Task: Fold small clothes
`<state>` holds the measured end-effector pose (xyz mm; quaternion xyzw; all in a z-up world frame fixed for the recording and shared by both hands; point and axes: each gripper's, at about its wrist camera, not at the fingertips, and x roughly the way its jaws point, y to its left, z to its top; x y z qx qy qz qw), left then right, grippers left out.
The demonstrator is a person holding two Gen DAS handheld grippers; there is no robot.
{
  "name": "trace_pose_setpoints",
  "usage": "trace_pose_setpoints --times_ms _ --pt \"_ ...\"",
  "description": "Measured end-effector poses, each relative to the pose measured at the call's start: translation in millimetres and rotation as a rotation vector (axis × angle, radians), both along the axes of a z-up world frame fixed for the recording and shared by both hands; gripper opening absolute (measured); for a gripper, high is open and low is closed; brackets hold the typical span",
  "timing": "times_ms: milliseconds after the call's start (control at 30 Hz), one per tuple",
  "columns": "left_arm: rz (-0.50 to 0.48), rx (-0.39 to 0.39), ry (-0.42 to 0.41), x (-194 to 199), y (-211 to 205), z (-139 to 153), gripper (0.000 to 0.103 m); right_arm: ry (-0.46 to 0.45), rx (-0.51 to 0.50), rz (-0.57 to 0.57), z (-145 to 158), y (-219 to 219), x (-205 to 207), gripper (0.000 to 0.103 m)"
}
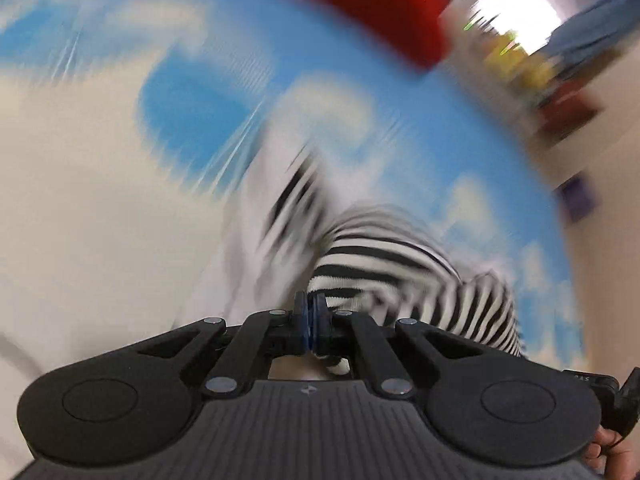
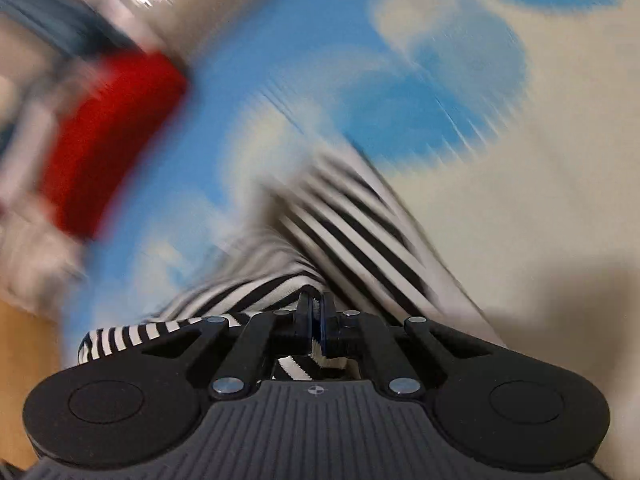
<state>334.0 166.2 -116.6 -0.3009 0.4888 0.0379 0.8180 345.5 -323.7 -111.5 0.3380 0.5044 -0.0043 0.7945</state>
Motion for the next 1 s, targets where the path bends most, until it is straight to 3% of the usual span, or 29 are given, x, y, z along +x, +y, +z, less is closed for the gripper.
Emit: trace_pose_setpoints --times_ms 67,100,133,167,233,300,367,400,433,467,567,600,667,700,733,767,800,833,900,933,1000 --pt "0.034 -0.067 0.041 -2 7 -11 0.003 0.094 -0.004 0.011 -16 4 0 0.016" --pt "0.045 -0.086 0.021 -3 10 -8 0.013 0.087 -0.013 -0.001 -14 4 -1 0.028" --pt "0.054 -0.091 -0.009 -3 12 -3 0.027 0.054 -0.038 -0.007 -7 4 -1 0.034" --pt "0.065 -0.09 -0.04 -3 14 2 0.034 0.015 -0.064 -0.001 1 8 -1 0.034" --pt "0.073 -0.09 -0.065 0 15 6 0.038 -0.054 -0.109 0.019 15 14 1 0.047" --pt "0.065 -0.109 -0.048 -1 10 2 0.038 -0.08 -0.118 0.051 17 17 4 0.048" --pt "0.046 -0.121 -0.027 4 6 0 0.035 -0.046 -0.106 0.07 10 19 8 0.047" --pt "0.032 -0.112 -0.025 4 2 1 0.021 -0.026 -0.096 0.073 5 19 8 0.038" --pt "0.022 -0.09 -0.033 3 -1 3 0.002 -0.011 -0.081 0.078 1 20 8 0.01" --pt "0.016 -0.056 -0.055 1 -2 7 0.001 -0.011 -0.071 0.076 0 17 7 0.003" --pt "-0.065 0.033 -0.239 -5 -17 42 0.001 -0.121 -0.046 0.017 19 15 -4 0.003" --pt "-0.087 0.069 -0.253 -6 -22 46 0.001 -0.164 -0.048 0.008 26 15 -6 0.003" --pt "-0.092 0.115 -0.133 0 -24 29 0.001 -0.146 -0.092 -0.01 26 14 -5 0.003" --pt "-0.076 0.1 -0.001 4 -19 7 0.002 -0.091 -0.104 -0.018 17 12 -4 0.004" --pt "-0.049 0.09 0.09 6 -15 -8 0.011 -0.002 -0.1 -0.02 3 10 -1 0.014" --pt "-0.025 0.093 0.124 5 -12 -12 0.018 0.074 -0.091 -0.005 -8 10 2 0.023" --pt "-0.022 0.121 0.091 4 -13 -5 0.02 0.12 -0.091 0.014 -14 12 3 0.034" --pt "-0.044 0.172 0.015 3 -18 9 0.021 0.119 -0.118 0.016 -11 15 1 0.037" --pt "-0.09 0.256 -0.136 1 -31 36 0.021 0.035 -0.221 0.027 8 25 -2 0.043" --pt "-0.103 0.26 -0.188 -1 -34 44 0.021 -0.015 -0.276 0.03 20 29 -4 0.044" --pt "-0.134 0.192 -0.23 -1 -39 46 0.021 -0.13 -0.341 0.016 42 35 -10 0.045"
